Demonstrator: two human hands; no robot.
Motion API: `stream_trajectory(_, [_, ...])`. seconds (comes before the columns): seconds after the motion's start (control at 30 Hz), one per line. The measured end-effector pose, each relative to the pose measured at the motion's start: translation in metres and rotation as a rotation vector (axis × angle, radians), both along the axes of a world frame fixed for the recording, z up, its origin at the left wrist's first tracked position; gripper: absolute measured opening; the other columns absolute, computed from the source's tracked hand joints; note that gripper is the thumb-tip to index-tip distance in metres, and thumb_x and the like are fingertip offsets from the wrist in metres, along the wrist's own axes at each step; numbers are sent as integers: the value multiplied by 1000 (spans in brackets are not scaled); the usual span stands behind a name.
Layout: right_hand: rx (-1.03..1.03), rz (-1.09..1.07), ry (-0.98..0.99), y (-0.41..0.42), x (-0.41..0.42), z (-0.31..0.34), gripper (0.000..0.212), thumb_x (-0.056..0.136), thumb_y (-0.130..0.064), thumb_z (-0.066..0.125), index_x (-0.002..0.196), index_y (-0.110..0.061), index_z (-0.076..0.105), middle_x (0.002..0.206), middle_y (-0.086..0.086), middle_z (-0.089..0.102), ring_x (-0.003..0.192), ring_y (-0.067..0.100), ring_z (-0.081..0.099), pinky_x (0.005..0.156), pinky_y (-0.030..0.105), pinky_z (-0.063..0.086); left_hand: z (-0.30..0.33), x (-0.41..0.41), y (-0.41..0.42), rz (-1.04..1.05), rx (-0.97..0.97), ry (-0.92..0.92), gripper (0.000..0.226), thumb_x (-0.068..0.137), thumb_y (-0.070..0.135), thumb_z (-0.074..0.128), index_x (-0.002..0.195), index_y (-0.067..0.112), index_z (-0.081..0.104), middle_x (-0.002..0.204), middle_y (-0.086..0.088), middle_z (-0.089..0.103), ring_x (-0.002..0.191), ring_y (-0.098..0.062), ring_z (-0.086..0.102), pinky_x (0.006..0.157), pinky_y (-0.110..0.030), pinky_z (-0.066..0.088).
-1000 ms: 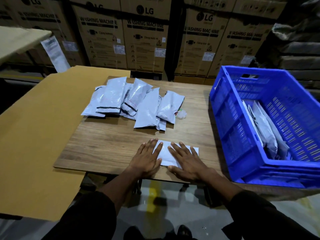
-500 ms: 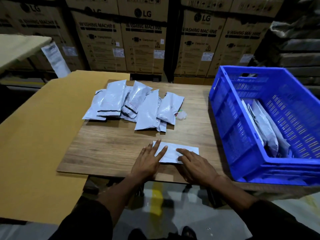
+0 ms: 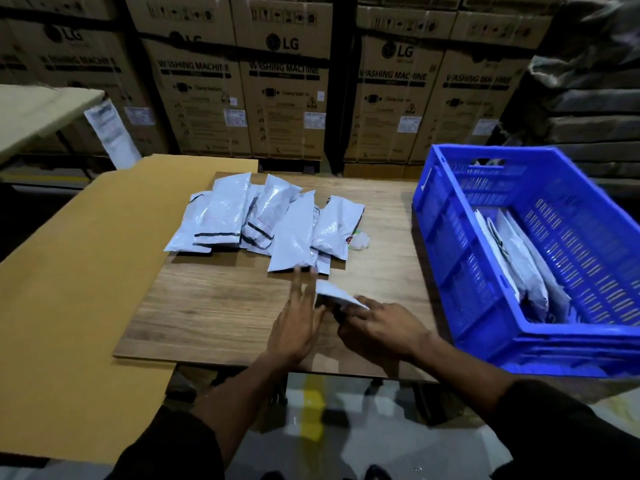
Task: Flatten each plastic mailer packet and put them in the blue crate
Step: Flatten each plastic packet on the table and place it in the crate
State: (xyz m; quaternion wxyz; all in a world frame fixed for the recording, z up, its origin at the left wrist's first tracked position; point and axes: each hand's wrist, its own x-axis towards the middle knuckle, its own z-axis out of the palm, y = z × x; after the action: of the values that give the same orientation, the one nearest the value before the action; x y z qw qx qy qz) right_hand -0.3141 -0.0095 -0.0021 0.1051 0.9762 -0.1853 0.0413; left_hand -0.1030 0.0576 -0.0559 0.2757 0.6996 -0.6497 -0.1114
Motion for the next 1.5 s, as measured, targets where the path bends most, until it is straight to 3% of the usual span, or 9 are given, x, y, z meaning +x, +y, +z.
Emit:
stream_trajectory(0.13, [103, -124, -158, -16, -17, 28, 35, 76, -8, 70, 110, -16, 69, 130, -1, 65, 81, 29, 72, 47, 37, 54, -22, -21, 1, -10, -46, -48, 72, 101, 43, 36, 160, 17, 4, 169, -13, 1, 146, -34, 34, 102, -48, 48])
stream_trajectory(0.3, [148, -167, -467, -41, -56, 82, 34, 78, 1, 66, 111, -6, 71, 127, 9, 68, 100, 30, 72, 72, 45, 61, -35, -67, -14, -71, 114, -206, 68, 90, 46, 43, 148, 11, 42, 159, -19, 33, 138, -38, 44, 103, -51, 46])
stream_trajectory(0.63, [-121, -330, -666, -93, -174, 185, 25, 82, 5, 66, 104, -4, 74, 117, 11, 71, 100, 24, 72, 88, 35, 55, -37, -132, -49, -126, 125, -309, 58, 93, 41, 37, 140, 11, 54, 152, -19, 45, 135, -38, 47, 105, -55, 44])
stream_trajectory(0.83, [-214, -449, -540, -127, -243, 179, 24, 82, 4, 66, 102, -5, 75, 116, 11, 72, 95, 30, 73, 81, 38, 56, -38, -154, -58, -98, 123, -332, 55, 92, 40, 36, 131, 12, 62, 144, -19, 53, 130, -39, 53, 101, -58, 46])
stream_trajectory(0.93, [-136, -585, -265, -144, -272, 144, 27, 82, 2, 59, 104, -9, 69, 117, 13, 71, 90, 38, 71, 74, 46, 58, -40, -158, -58, -79, 134, -343, 55, 93, 39, 35, 132, 12, 61, 145, -18, 52, 130, -39, 51, 103, -58, 45])
stream_trajectory(1.03, [-101, -728, 84, -151, -292, 115, 10, 86, -6, 56, 91, -15, 55, 104, 10, 68, 85, 36, 68, 62, 37, 53, -41, -159, -58, -61, 145, -359, 54, 93, 39, 34, 132, 13, 61, 145, -16, 53, 130, -38, 52, 101, -58, 46])
stream_trajectory(1.13, [-53, -766, 227, -159, -302, 99, 6, 87, -9, 55, 88, -14, 54, 106, 9, 66, 92, 36, 67, 66, 36, 48, -43, -160, -58, -52, 152, -363, 54, 93, 39, 34, 132, 14, 62, 144, -15, 55, 130, -37, 54, 100, -57, 47])
stream_trajectory(1.27, [61, -770, 248, -172, -302, 80, 12, 83, -5, 54, 80, -14, 45, 103, 11, 63, 91, 36, 65, 68, 38, 49, -47, -161, -59, -48, 144, -361, 55, 95, 39, 34, 136, 13, 60, 148, -14, 52, 134, -37, 50, 103, -58, 45])
stream_trajectory(1.5, [230, -834, 133, -186, -298, 55, 16, 83, -6, 54, 96, -9, 63, 102, 21, 65, 94, 41, 63, 75, 40, 50, -48, -165, -57, -6, 154, -346, 58, 98, 42, 26, 147, 19, 48, 160, -8, 36, 147, -30, 32, 115, -54, 28])
